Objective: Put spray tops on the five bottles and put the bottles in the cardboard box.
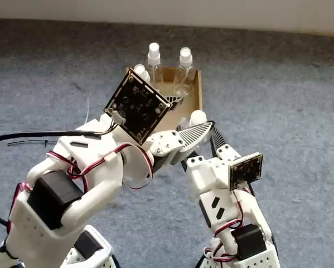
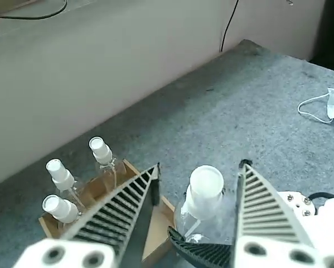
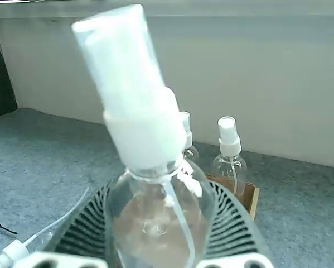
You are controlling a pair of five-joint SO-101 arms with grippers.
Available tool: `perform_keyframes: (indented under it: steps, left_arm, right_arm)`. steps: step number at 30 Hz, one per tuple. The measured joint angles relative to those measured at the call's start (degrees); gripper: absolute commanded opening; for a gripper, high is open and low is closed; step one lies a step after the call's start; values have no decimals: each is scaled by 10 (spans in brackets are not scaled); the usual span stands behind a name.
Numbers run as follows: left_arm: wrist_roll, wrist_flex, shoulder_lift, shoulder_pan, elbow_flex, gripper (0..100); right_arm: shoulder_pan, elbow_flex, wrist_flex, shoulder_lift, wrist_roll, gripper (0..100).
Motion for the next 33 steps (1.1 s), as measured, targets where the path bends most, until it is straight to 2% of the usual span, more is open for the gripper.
perform_keyframes:
  steps: [6, 14, 19, 21, 26, 30, 33]
  left_arm:
    - [0, -3, 6, -31, 4, 210]
    - [3, -69, 59, -31, 55, 210]
    - [4, -84, 91, -31, 40, 210]
    - [4, -74, 94, -32, 18, 210]
    - [1, 2, 95, -40, -61, 210]
    - [0, 53, 95, -43, -96, 210]
    - [0, 84, 95, -96, -113, 210]
  right_arm:
    - [0, 18, -1, 0, 0, 4]
    - [2, 20, 0, 1, 0, 4]
    - [1, 20, 0, 1, 0, 4]
    - [0, 20, 0, 1, 7, 4]
    - [0, 19, -1, -1, 93, 4]
    - [1, 19, -1, 0, 105, 4]
    - [36, 19, -2, 0, 106, 4]
